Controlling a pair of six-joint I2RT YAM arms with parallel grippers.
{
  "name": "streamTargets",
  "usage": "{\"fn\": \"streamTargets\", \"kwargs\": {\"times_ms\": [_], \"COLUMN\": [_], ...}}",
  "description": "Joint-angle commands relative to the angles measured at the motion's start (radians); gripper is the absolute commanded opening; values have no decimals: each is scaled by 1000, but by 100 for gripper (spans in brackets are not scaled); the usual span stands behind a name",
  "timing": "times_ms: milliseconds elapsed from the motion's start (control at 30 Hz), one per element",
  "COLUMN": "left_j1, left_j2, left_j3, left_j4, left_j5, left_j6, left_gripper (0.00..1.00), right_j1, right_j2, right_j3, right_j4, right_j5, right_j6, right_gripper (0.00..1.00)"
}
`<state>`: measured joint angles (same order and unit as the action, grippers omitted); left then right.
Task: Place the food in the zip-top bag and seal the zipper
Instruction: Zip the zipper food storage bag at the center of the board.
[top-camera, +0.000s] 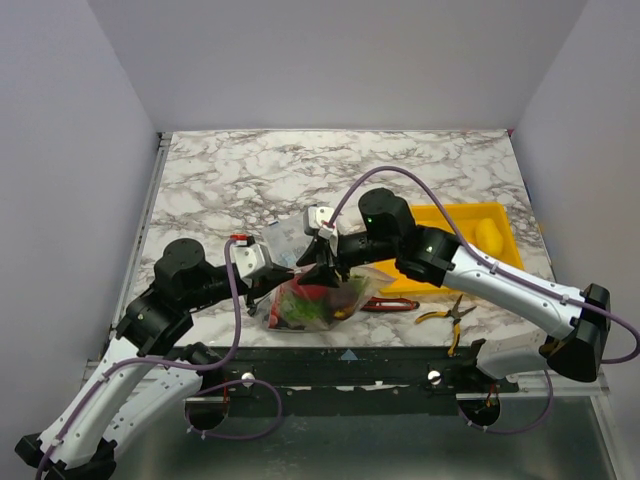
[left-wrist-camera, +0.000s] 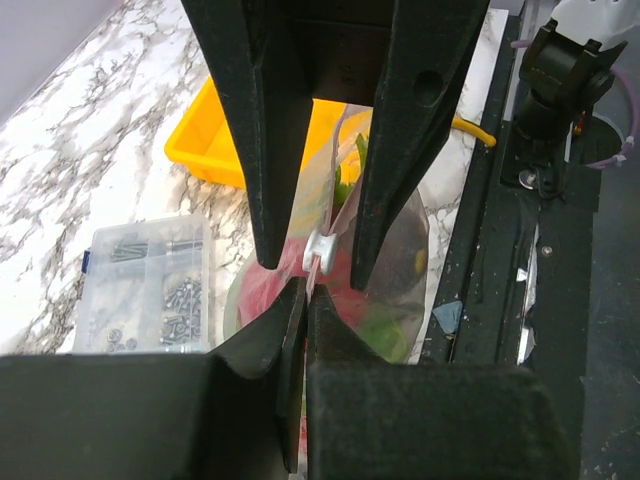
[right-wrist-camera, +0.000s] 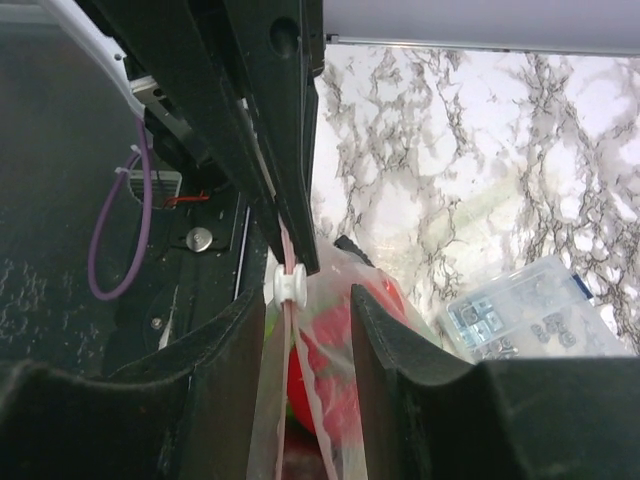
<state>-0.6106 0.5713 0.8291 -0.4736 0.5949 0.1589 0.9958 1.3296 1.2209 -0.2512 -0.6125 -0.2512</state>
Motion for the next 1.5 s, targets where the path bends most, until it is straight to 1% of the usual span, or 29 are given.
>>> {"fn": "streamTargets", "kwargs": {"times_ms": [0,67,100,133,200,300,333,367,467,567,633,700,800,900,1067,1167,1200,1233,1267,1300,1333,1367,1433,1467], "left_j1": [1,1,1,0,1,-1,0,-1,-1,0,1,0,0,0,0,0,0,0,0,1,0,0,-1,-1], "left_j2": [5,4,4,5,4,-3,-7,-11,-22,-65,-110,-143,-173,-200,-198,-178,-164,-149,-134,-115,-96,-71,-26,-4], "left_j3": [31,31,31,31,30,31,31,31,34,18,-3,-13,-19,-30,-24,2,18,34,53,71,94,121,159,172], "left_j4": [21,21,22,26,30,41,43,45,42,45,53,48,39,37,40,11,-10,-26,-39,-47,-57,-66,-84,-91], "left_j5": [-13,-16,-19,-36,-64,-90,-100,-110,-172,-291,-357,-388,-383,-350,-260,-244,-237,-222,-206,-181,-153,-134,-60,-24], "left_j6": [-10,-11,-13,-27,-42,-65,-68,-75,-87,-82,-67,-57,-53,-54,-77,-69,-65,-54,-51,-43,-32,-24,3,21], "left_gripper": [0,0,0,0,0,0,0,0,0,0,0,0,0,0,0,0,14,33,46,54,60,64,69,69], "right_j1": [6,6,6,6,6,7,6,6,7,0,-25,-37,-37,-37,-37,-37,-36,-37,-37,-37,-37,-37,-37,-36], "right_j2": [23,27,32,36,44,55,58,59,39,-14,-58,-105,-162,-228,-209,-193,-189,-189,-189,-190,-188,-187,-183,-181], "right_j3": [57,70,74,82,89,90,88,84,53,-9,-55,-99,-169,-237,-204,-190,-185,-182,-184,-183,-179,-175,-164,-156], "right_j4": [12,7,3,-4,-10,-17,-21,-23,-6,-1,-4,-2,3,106,97,79,75,78,82,84,84,81,75,70], "right_j5": [19,21,16,10,11,1,-1,1,69,164,155,148,177,193,154,156,154,154,150,149,147,144,142,139], "right_j6": [5,5,4,3,1,-3,-11,-19,-30,-59,-68,-67,-44,4,-5,-17,-23,-22,-20,-21,-22,-23,-28,-31], "right_gripper": [42,41,38,33,27,11,3,0,0,0,0,0,0,0,0,0,0,0,0,0,0,0,0,0]}}
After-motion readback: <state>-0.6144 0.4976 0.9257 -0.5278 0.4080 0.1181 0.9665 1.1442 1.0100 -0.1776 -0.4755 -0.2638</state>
